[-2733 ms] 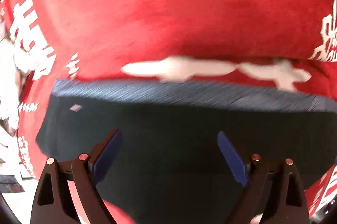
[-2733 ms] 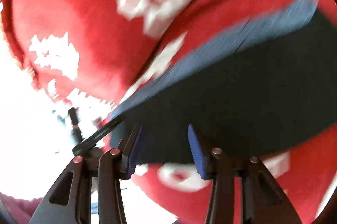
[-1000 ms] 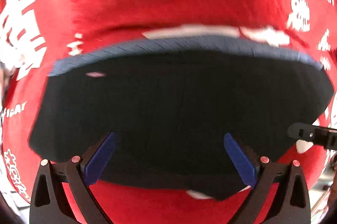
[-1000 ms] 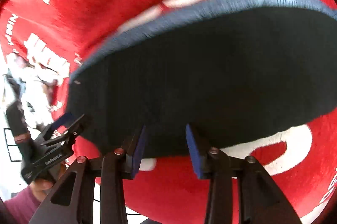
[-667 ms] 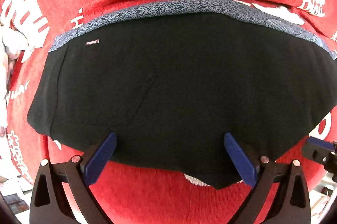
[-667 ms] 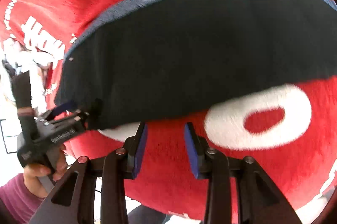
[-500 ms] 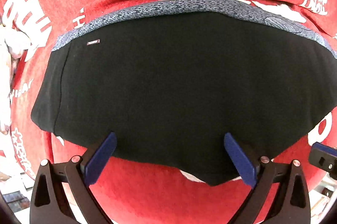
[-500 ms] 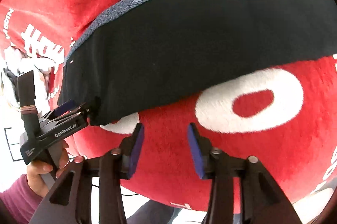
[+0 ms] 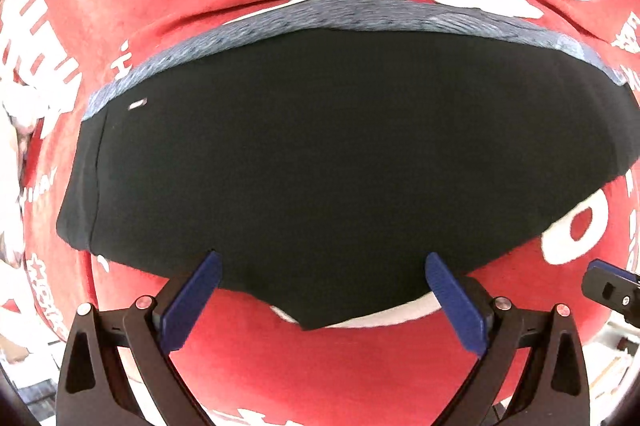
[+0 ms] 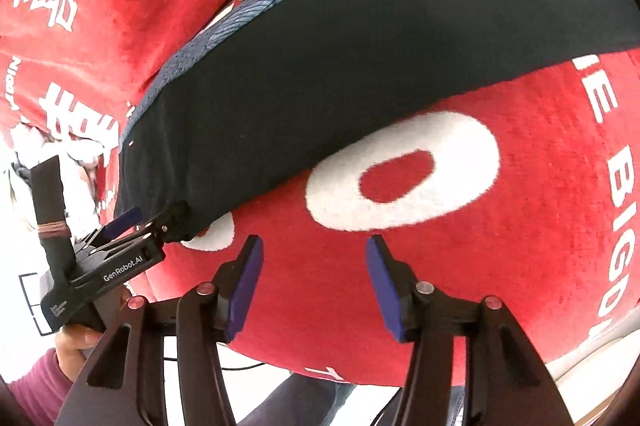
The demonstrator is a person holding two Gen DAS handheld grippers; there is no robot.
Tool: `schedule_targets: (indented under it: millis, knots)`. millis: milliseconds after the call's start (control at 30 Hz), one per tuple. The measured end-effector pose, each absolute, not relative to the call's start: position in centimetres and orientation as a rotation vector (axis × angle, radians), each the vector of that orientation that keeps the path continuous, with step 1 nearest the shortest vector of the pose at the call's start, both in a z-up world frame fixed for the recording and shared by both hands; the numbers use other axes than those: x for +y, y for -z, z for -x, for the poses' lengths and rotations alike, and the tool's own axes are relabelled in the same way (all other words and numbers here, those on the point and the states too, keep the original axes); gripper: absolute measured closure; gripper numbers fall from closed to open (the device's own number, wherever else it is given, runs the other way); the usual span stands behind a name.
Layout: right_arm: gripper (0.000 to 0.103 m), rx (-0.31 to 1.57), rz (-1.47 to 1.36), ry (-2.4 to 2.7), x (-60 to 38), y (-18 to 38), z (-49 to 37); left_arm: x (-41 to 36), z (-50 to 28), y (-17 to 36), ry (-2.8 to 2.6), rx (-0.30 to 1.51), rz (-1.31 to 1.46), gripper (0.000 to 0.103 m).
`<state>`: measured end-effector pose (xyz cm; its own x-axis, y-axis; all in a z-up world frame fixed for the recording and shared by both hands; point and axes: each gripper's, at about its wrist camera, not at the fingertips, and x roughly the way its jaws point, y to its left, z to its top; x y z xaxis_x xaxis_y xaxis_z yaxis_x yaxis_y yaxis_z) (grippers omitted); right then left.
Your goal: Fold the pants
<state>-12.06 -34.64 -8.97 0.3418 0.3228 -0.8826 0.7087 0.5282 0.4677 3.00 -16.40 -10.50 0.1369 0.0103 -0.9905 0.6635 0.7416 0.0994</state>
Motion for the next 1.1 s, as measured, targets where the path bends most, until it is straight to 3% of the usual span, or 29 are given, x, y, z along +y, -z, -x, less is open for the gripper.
schedule_targets:
  millis: [633,1100]
  knots:
    - [0.045,1.134,-1.145,0.472,-42.9,9.0,20.9,-27.3,4.4,9.0,0.673,1.326,-0.694,0.0]
    - [0.045,0.81,-1.363,0.765,-57.6,10.9,30.5,-34.5,4.9,10.9,0.634,1.322,-0.639,0.0]
